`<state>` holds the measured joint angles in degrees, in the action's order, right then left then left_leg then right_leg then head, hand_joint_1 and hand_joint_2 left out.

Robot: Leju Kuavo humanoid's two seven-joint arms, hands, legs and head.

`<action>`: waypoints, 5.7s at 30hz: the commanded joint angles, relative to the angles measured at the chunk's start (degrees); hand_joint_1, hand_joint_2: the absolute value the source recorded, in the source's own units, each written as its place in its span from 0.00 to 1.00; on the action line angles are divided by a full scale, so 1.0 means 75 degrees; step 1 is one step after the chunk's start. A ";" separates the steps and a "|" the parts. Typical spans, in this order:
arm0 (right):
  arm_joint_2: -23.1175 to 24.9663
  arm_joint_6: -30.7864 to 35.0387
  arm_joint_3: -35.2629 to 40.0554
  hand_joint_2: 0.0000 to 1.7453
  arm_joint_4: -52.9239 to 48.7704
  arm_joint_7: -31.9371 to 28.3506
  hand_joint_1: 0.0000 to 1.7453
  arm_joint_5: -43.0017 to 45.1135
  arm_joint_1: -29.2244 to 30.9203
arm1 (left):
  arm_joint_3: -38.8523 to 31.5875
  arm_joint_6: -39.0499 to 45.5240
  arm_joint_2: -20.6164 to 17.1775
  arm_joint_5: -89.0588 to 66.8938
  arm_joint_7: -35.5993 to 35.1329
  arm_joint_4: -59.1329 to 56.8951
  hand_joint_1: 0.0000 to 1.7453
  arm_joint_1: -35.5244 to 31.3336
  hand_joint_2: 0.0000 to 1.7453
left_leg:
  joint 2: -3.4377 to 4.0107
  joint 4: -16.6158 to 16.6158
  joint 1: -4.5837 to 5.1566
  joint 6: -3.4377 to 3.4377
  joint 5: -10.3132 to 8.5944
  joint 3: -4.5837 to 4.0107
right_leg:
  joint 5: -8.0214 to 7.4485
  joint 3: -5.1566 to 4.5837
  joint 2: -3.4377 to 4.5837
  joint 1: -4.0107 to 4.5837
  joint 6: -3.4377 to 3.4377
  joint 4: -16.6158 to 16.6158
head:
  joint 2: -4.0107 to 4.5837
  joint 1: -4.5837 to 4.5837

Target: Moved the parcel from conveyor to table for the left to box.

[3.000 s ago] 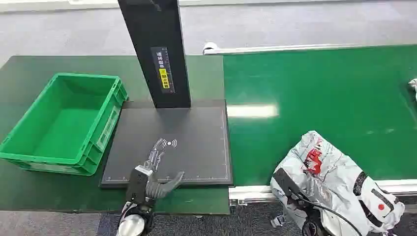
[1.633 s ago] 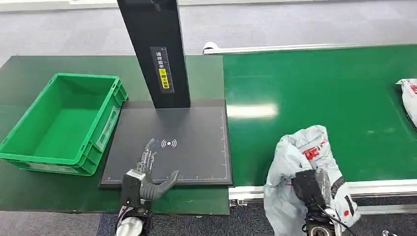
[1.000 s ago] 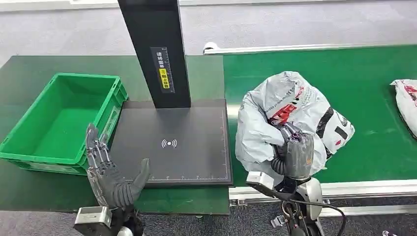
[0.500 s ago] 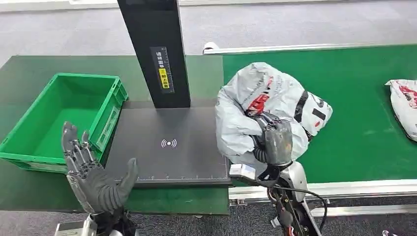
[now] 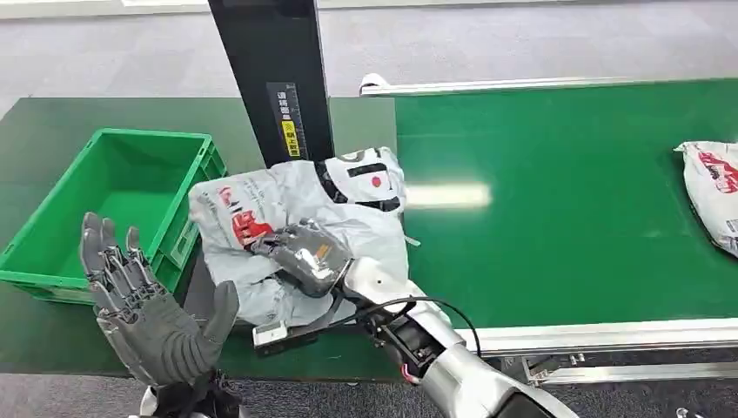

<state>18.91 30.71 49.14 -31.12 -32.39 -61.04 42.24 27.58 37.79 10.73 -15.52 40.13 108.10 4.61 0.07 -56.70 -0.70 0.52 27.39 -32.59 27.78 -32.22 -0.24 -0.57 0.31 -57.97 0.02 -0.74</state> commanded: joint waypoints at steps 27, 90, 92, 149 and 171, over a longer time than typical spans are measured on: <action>-0.0088 0.1239 0.0486 1.00 0.0536 0.3289 0.00 -0.0466 0.0703 | 0.1421 0.0295 -0.0650 0.0474 -0.0017 -0.1409 0.00 -0.0835 1.00 | -0.0004 0.0005 0.0001 -0.0003 -0.0008 0.0008 | -0.0012 0.0007 -0.0007 -0.0001 -0.0002 0.0012 | 0.0000 0.0003; -0.1263 -0.3158 -0.7124 1.00 -0.7495 0.0240 0.00 0.7074 -0.6647 | -0.1450 -0.0754 0.0236 -0.6056 -0.4848 -0.6075 0.00 -0.2281 1.00 | -0.0001 0.0007 0.0005 -0.0009 0.0008 0.0014 | -0.0007 0.0015 -0.0001 -0.0004 0.0001 0.0025 | 0.0000 0.0003; -0.1263 -0.3158 -0.7124 1.00 -0.7495 0.0240 0.00 0.7074 -0.6647 | -0.1450 -0.0754 0.0236 -0.6056 -0.4848 -0.6075 0.00 -0.2281 1.00 | -0.0011 0.0014 0.0005 -0.0009 0.0006 0.0019 | -0.0006 0.0022 -0.0011 -0.0006 0.0000 0.0032 | 0.0000 0.0003; -0.1584 -0.3701 -0.6436 1.00 -0.6096 -0.0468 0.00 0.7925 -0.5920 | -0.3654 0.0295 0.0686 -0.7562 -0.0017 -0.0411 1.00 0.0355 1.00 | 0.0043 0.0001 0.0001 -0.0009 0.0044 0.0047 | 0.0016 0.0042 0.0041 -0.0001 0.0013 0.0019 | 0.0000 0.0003; -0.1511 -0.3303 -0.5543 1.00 -0.6021 -0.0737 0.00 0.8101 -0.5906 | -0.6452 -0.0963 -0.4436 -0.9069 -0.6659 -0.9205 1.00 -0.5717 1.00 | -0.0025 0.0018 -0.0023 0.0029 -0.0013 0.0046 | 0.0011 0.0034 -0.0027 0.0023 -0.0015 0.0009 | -0.0003 0.0000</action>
<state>8.33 5.57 5.05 -80.13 -37.59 -0.55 -3.56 -23.19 34.95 -6.24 -82.49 -3.42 77.85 -15.81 0.18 -56.67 -0.89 0.77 27.47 -32.21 27.90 -31.93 -0.16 -0.39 0.17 -57.97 0.00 -0.74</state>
